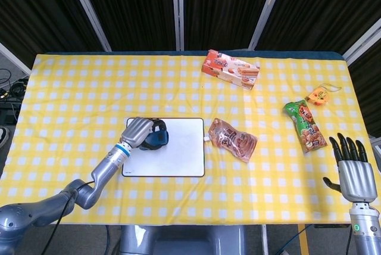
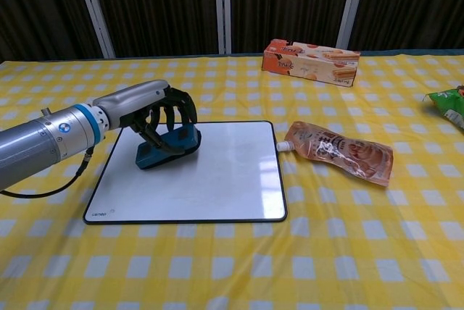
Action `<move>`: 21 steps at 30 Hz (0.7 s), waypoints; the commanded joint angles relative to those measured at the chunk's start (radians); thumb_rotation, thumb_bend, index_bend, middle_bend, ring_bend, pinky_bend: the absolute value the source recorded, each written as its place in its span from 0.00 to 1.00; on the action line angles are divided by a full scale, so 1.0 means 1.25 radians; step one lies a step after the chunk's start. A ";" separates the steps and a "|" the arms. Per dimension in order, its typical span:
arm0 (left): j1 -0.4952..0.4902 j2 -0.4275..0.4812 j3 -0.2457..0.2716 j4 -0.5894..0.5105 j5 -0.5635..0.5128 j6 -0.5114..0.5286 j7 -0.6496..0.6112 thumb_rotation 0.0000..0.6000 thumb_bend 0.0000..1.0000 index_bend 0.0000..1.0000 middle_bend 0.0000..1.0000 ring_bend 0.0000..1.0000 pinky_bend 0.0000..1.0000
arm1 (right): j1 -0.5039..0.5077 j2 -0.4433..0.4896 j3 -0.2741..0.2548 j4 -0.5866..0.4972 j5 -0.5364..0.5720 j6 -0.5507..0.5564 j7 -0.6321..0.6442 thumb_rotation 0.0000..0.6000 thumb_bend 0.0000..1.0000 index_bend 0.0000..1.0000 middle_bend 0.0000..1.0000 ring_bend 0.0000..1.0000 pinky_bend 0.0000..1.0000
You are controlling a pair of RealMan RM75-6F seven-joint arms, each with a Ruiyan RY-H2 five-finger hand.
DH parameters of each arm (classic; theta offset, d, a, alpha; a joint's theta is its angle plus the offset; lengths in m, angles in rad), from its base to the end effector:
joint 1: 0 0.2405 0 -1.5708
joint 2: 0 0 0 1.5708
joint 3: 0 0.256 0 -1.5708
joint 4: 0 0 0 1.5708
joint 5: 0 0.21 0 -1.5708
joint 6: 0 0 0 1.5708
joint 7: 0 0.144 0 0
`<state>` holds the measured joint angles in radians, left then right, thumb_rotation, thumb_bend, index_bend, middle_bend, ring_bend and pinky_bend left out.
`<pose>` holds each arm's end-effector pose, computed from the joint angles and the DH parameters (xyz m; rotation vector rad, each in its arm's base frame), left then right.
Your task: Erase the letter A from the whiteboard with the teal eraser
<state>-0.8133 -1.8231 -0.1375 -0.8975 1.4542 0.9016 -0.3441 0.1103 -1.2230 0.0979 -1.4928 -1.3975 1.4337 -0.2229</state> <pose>-0.1624 0.3785 -0.0743 -1.9042 -1.1375 -1.1411 -0.3329 -0.1999 0.1427 1.3767 -0.7668 0.6932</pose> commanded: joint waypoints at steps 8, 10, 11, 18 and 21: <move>-0.002 -0.048 0.014 0.076 0.012 0.017 -0.091 1.00 0.35 0.67 0.45 0.56 0.61 | 0.004 -0.003 0.000 0.001 0.001 -0.006 -0.002 1.00 0.00 0.00 0.00 0.00 0.00; -0.005 -0.052 0.019 0.066 0.020 0.022 -0.099 1.00 0.35 0.67 0.46 0.56 0.61 | 0.004 -0.004 -0.001 0.001 0.001 -0.008 -0.002 1.00 0.00 0.00 0.00 0.00 0.00; -0.006 -0.054 0.021 0.060 0.023 0.023 -0.102 1.00 0.35 0.67 0.46 0.56 0.61 | 0.004 -0.005 -0.002 0.001 0.001 -0.008 -0.002 1.00 0.00 0.00 0.00 0.00 0.00; -0.011 -0.060 0.039 0.024 0.036 0.017 -0.096 1.00 0.35 0.67 0.46 0.56 0.61 | 0.004 -0.004 -0.002 0.003 0.005 -0.010 0.000 1.00 0.00 0.00 0.00 0.00 0.00; -0.011 -0.063 0.040 0.028 0.031 0.010 -0.088 1.00 0.35 0.68 0.46 0.56 0.61 | 0.002 -0.004 -0.003 0.003 0.005 -0.009 0.002 1.00 0.00 0.00 0.00 0.00 0.00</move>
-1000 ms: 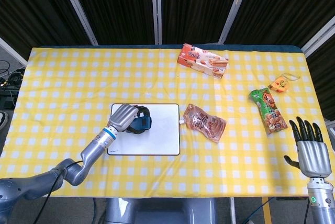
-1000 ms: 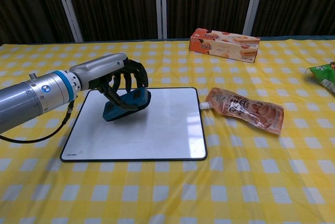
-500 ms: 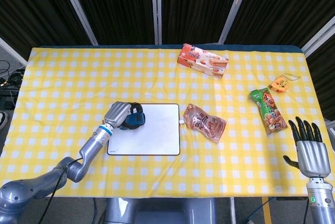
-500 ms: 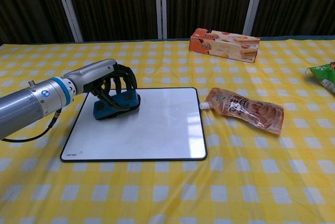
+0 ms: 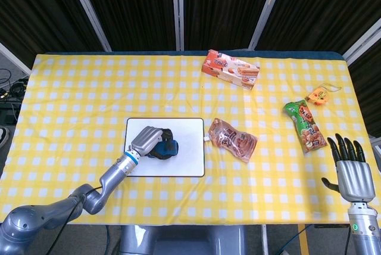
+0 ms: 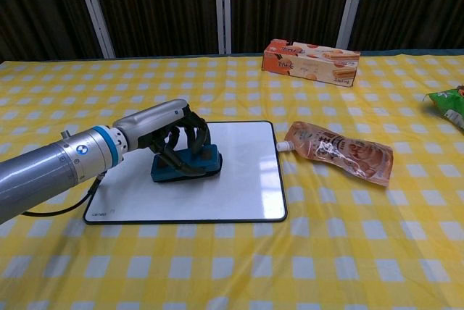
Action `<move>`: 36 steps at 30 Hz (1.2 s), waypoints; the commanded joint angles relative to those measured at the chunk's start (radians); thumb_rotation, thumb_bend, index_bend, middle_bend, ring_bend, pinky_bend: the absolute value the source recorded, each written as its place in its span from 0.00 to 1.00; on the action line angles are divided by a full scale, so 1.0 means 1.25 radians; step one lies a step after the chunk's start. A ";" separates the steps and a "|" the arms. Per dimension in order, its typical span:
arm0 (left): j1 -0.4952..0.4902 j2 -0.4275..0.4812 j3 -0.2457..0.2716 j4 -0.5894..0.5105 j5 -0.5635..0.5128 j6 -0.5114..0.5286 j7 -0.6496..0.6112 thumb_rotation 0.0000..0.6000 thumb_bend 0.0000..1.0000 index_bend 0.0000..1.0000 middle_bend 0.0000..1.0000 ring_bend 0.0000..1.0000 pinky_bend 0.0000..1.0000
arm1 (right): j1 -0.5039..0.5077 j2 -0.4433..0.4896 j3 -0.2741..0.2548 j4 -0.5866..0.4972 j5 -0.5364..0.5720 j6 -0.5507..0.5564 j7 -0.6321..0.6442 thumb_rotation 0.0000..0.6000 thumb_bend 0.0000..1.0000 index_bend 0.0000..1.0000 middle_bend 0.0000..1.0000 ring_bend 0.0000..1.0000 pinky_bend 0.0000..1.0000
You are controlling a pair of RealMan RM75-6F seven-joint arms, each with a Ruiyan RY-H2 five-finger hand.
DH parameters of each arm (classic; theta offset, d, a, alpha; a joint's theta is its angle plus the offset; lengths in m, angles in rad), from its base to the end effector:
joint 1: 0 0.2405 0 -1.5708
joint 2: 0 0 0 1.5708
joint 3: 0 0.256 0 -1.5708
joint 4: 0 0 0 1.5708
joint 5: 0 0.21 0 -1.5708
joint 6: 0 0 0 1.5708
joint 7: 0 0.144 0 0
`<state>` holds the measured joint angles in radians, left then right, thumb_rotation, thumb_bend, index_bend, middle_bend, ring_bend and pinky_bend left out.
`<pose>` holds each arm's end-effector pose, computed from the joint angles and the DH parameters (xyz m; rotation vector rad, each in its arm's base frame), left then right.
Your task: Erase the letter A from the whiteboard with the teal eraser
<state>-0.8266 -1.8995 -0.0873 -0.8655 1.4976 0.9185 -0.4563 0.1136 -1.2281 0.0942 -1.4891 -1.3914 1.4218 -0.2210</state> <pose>-0.1480 0.3571 -0.1054 -1.9683 -1.2464 -1.1988 -0.3342 -0.2002 0.1395 1.3823 -0.7811 0.6865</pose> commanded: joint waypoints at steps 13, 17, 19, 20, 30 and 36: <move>0.008 0.016 -0.021 0.085 -0.039 -0.017 -0.013 1.00 0.35 0.68 0.46 0.57 0.62 | 0.000 0.001 0.000 0.000 0.002 -0.001 0.003 1.00 0.00 0.00 0.00 0.00 0.00; 0.010 0.011 -0.024 0.105 -0.046 -0.023 -0.037 1.00 0.35 0.68 0.46 0.57 0.62 | 0.002 0.001 -0.001 -0.003 -0.001 -0.002 0.002 1.00 0.00 0.00 0.00 0.00 0.00; 0.007 0.005 -0.023 0.101 -0.041 -0.021 -0.046 1.00 0.35 0.68 0.46 0.57 0.62 | 0.002 0.001 -0.001 -0.004 -0.001 -0.004 0.001 1.00 0.00 0.00 0.00 0.00 0.00; 0.005 0.002 -0.022 0.098 -0.039 -0.019 -0.047 1.00 0.36 0.68 0.46 0.57 0.62 | 0.003 0.000 -0.001 -0.004 -0.001 -0.004 0.001 1.00 0.00 0.00 0.00 0.00 0.00; -0.016 -0.043 -0.024 0.040 -0.032 -0.020 -0.008 1.00 0.37 0.68 0.46 0.57 0.62 | 0.002 0.001 0.000 0.000 0.003 -0.005 0.004 1.00 0.00 0.00 0.00 0.00 0.00; -0.020 -0.042 -0.022 -0.001 -0.026 -0.014 0.012 1.00 0.37 0.68 0.46 0.57 0.62 | -0.001 0.004 0.000 0.000 0.002 0.000 0.008 1.00 0.00 0.00 0.00 0.00 0.00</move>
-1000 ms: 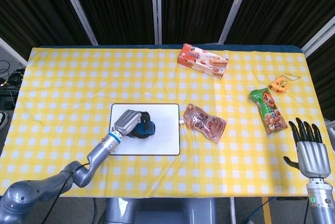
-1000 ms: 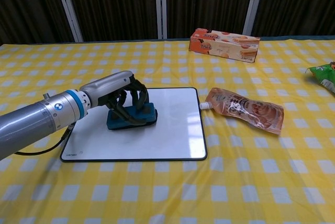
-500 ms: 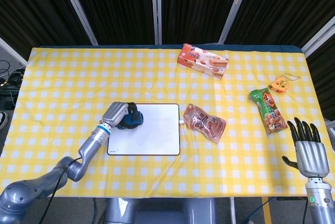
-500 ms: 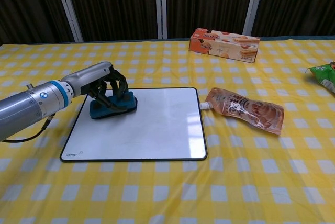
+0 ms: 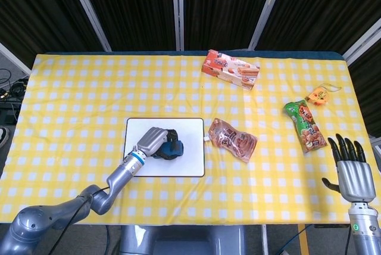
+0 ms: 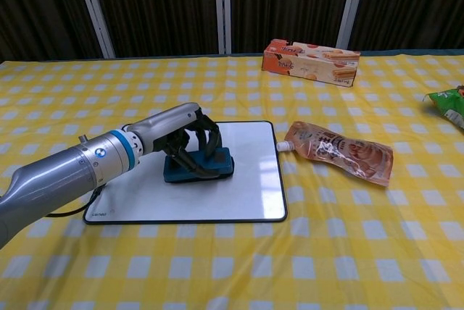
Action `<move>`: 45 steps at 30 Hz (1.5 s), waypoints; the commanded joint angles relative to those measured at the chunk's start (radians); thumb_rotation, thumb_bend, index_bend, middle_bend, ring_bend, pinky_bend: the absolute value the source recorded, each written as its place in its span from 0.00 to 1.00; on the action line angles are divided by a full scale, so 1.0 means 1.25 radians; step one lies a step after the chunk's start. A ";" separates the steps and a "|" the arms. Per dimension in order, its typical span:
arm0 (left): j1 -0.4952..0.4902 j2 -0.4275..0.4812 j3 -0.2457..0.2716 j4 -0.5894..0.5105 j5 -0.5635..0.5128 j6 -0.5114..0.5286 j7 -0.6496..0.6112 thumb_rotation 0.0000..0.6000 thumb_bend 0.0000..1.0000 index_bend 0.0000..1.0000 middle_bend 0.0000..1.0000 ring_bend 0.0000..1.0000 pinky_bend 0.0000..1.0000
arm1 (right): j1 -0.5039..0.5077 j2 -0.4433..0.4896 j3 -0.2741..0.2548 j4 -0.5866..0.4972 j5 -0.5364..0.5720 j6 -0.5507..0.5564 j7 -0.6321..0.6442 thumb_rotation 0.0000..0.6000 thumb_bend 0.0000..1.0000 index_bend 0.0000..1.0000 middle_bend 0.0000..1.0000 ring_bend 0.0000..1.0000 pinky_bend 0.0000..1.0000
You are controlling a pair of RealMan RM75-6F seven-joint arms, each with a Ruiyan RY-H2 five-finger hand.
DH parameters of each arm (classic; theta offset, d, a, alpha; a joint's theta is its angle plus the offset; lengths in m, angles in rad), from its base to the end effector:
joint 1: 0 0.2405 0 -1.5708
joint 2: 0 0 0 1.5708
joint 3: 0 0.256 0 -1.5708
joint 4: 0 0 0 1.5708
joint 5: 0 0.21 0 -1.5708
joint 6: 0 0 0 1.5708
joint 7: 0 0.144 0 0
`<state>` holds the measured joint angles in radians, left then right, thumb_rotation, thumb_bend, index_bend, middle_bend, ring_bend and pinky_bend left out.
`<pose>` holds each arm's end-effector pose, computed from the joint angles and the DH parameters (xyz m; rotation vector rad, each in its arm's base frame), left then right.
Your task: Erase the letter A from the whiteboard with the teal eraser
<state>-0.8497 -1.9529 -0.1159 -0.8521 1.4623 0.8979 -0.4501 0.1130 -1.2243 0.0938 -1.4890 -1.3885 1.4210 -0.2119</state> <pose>-0.1309 0.3555 -0.1205 -1.9449 -1.3030 -1.2246 -0.3352 -0.1999 0.1409 1.3781 -0.7872 0.6884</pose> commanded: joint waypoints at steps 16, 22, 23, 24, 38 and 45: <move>0.031 0.059 -0.001 0.072 -0.028 -0.016 -0.026 1.00 0.37 0.69 0.47 0.57 0.63 | 0.000 0.000 0.000 -0.002 0.000 -0.001 -0.001 1.00 0.00 0.00 0.00 0.00 0.00; 0.044 0.136 0.012 0.046 0.008 0.032 -0.074 1.00 0.37 0.69 0.47 0.57 0.63 | 0.002 -0.002 -0.001 -0.005 -0.001 -0.003 -0.005 1.00 0.00 0.00 0.00 0.00 0.00; 0.045 0.152 0.016 0.040 0.014 0.036 -0.074 1.00 0.37 0.69 0.47 0.57 0.63 | 0.002 -0.002 -0.001 -0.006 -0.001 -0.002 -0.006 1.00 0.00 0.00 0.00 0.00 0.00; 0.045 0.160 0.018 0.035 0.016 0.037 -0.075 1.00 0.37 0.69 0.47 0.57 0.63 | 0.002 -0.002 -0.001 -0.007 -0.002 -0.002 -0.006 1.00 0.00 0.00 0.00 0.00 0.00; 0.106 0.248 0.122 0.124 0.068 0.020 -0.041 1.00 0.37 0.69 0.47 0.57 0.63 | 0.003 -0.004 -0.006 -0.017 -0.012 0.001 -0.023 1.00 0.00 0.00 0.00 0.00 0.00; 0.119 0.235 0.163 0.164 0.103 0.020 -0.072 1.00 0.13 0.34 0.19 0.27 0.37 | 0.003 -0.005 -0.007 -0.023 -0.014 0.003 -0.029 1.00 0.00 0.00 0.00 0.00 0.00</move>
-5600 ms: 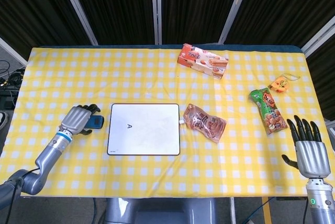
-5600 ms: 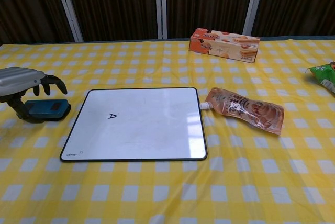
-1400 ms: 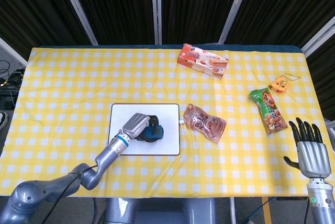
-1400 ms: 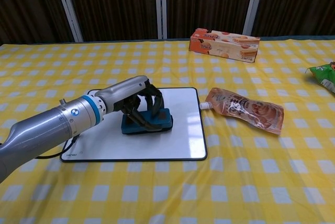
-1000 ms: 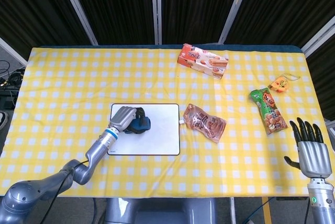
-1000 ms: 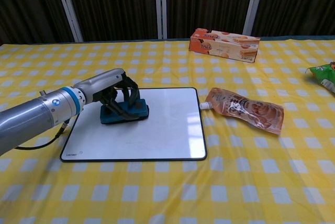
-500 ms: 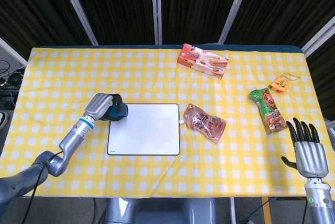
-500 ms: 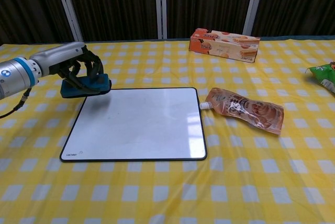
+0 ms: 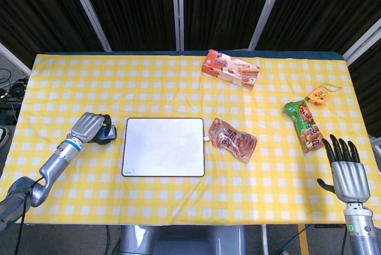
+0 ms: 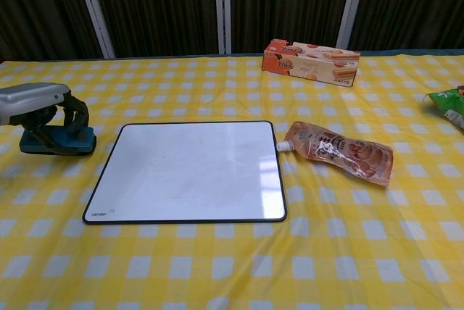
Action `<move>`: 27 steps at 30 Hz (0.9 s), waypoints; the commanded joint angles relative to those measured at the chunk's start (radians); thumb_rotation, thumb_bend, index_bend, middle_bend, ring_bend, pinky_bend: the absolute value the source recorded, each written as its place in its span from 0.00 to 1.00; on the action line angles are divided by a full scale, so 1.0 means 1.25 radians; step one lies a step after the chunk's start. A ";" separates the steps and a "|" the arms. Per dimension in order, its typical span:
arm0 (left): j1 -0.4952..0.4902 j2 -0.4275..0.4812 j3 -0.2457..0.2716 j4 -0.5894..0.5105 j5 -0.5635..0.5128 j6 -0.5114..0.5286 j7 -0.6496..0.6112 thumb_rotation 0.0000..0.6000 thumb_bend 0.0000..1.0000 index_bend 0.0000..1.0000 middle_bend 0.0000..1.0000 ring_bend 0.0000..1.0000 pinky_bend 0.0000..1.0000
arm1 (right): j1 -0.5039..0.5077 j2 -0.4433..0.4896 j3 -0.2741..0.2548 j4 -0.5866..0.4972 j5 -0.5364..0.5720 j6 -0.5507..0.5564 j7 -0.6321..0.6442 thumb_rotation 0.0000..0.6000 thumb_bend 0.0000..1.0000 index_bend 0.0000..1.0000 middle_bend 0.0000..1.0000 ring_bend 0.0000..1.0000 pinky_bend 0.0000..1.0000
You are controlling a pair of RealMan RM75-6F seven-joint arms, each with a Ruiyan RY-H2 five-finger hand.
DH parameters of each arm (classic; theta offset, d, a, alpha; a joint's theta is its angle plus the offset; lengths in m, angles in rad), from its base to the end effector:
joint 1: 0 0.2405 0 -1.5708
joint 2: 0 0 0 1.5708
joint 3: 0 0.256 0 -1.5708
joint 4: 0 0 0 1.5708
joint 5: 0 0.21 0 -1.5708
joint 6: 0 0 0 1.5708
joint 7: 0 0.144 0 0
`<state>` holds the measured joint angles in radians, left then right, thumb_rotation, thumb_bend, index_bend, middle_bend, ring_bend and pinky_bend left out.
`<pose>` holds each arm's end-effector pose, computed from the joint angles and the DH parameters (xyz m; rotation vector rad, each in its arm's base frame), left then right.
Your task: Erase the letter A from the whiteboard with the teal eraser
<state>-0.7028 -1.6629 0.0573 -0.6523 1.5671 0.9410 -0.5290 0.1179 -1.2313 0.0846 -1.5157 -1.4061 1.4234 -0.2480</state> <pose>-0.2913 0.3856 0.0112 -1.9039 -0.9658 -0.8252 -0.3264 -0.1992 0.1333 1.4079 -0.7780 0.6933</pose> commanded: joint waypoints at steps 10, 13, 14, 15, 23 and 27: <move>0.041 0.130 -0.004 -0.161 0.014 0.122 -0.014 0.87 0.00 0.00 0.00 0.00 0.00 | -0.008 0.022 -0.002 -0.027 -0.022 0.022 0.020 1.00 0.00 0.00 0.00 0.00 0.00; 0.073 0.205 -0.026 -0.263 -0.020 0.159 0.057 0.94 0.00 0.00 0.00 0.00 0.00 | -0.011 0.031 -0.003 -0.036 -0.029 0.031 0.030 1.00 0.00 0.00 0.00 0.00 0.00; 0.091 0.239 -0.036 -0.315 -0.044 0.171 0.107 0.97 0.00 0.00 0.00 0.00 0.00 | -0.013 0.034 -0.003 -0.040 -0.032 0.033 0.034 1.00 0.00 0.00 0.00 0.00 0.00; 0.108 0.266 -0.043 -0.361 -0.066 0.182 0.152 0.98 0.00 0.00 0.00 0.00 0.00 | -0.014 0.037 -0.003 -0.042 -0.034 0.036 0.037 1.00 0.00 0.00 0.00 0.00 0.00; 0.262 0.419 -0.067 -0.725 -0.236 0.321 0.463 1.00 0.00 0.00 0.00 0.00 0.00 | -0.018 0.051 -0.004 -0.057 -0.052 0.052 0.055 1.00 0.00 0.00 0.00 0.00 0.00; 0.314 0.444 -0.054 -0.813 -0.249 0.381 0.540 1.00 0.00 0.00 0.00 0.00 0.00 | -0.018 0.053 -0.005 -0.058 -0.059 0.054 0.058 1.00 0.00 0.00 0.00 0.00 0.00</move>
<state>-0.3889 -1.1715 -0.0093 -1.5724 1.3099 1.3359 0.0480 0.0955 -1.1652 0.0791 -1.5876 -1.4790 1.4900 -0.1758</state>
